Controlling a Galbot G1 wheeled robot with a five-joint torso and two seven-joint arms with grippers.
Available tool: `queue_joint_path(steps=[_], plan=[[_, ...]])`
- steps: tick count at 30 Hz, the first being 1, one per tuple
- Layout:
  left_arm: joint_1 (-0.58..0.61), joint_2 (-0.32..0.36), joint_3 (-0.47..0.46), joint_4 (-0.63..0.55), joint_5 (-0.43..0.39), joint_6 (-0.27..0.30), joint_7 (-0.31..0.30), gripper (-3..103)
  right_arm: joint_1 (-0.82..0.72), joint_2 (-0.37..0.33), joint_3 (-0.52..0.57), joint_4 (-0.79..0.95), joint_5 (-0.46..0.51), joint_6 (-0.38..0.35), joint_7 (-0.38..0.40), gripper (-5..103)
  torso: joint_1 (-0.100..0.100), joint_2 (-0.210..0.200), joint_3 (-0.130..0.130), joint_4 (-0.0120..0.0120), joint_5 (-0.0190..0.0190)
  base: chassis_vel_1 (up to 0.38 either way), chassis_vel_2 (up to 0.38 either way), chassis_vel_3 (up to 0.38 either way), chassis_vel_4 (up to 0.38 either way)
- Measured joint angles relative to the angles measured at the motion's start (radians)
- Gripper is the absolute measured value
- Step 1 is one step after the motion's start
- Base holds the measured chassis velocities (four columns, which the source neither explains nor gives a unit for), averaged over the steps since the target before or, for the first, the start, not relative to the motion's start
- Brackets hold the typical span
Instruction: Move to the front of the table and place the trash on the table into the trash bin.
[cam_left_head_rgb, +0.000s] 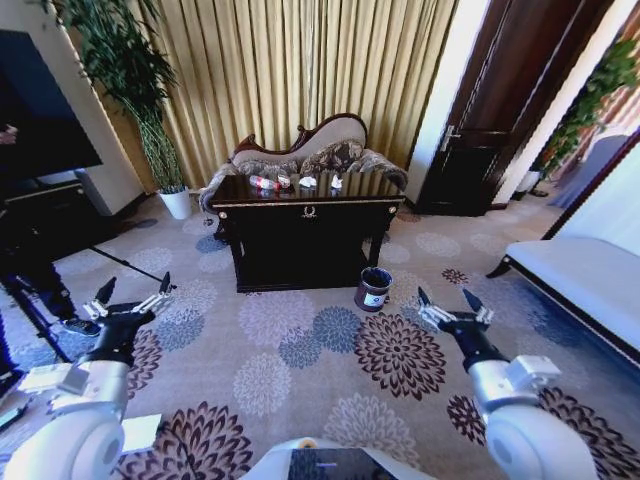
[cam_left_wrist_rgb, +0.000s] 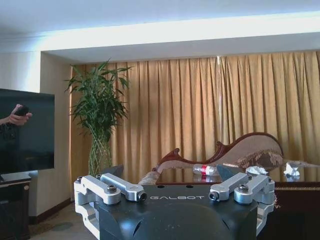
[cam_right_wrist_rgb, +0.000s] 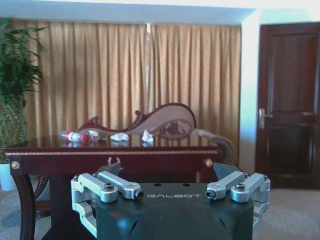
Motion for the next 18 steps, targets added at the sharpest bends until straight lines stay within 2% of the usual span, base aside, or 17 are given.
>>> queue_joint_path(steps=[3, 8, 14, 16, 18], plan=[[-0.002, 0.024, -0.018, 0.023, -0.011, 0.0, 0.009, 100, 0.028, -0.038, 0.017, -0.002, 0.006, -0.001, 0.0, 100, 0.0, 0.0, 0.0, 0.0, 0.0, 0.0, 0.0, 0.0, 0.0], [-0.003, 0.032, -0.037, 0.021, -0.043, 0.006, 0.039, 100, 0.047, -0.049, 0.03, -0.017, 0.011, -0.006, 0.0, 100, 0.0, 0.0, 0.0, -0.0002, 0.0001, 0.0, 0.0, 0.0, 0.0], [-0.012, 0.032, -0.043, -0.011, -0.074, 0.041, 0.069, 100, 0.054, -0.062, 0.05, -0.001, 0.047, -0.029, -0.004, 100, 0.0, 0.0, 0.0, 0.0, 0.0002, 0.0, 0.0, 0.0, 0.0], [-0.019, 0.03, -0.035, -0.017, -0.075, 0.064, 0.066, 100, 0.05, -0.065, 0.058, 0.0, 0.054, -0.042, -0.006, 100, 0.0, 0.0, 0.0, -0.0002, 0.0, 0.0, 0.0, 0.0, 0.0], [-0.026, 0.027, -0.032, -0.023, -0.078, 0.117, 0.037, 100, 0.05, -0.065, 0.059, 0.0, 0.047, -0.07, -0.004, 100, 0.0, 0.0, 0.0, -0.0001, 0.0002, 0.0, 0.0, 0.0, 0.0]])
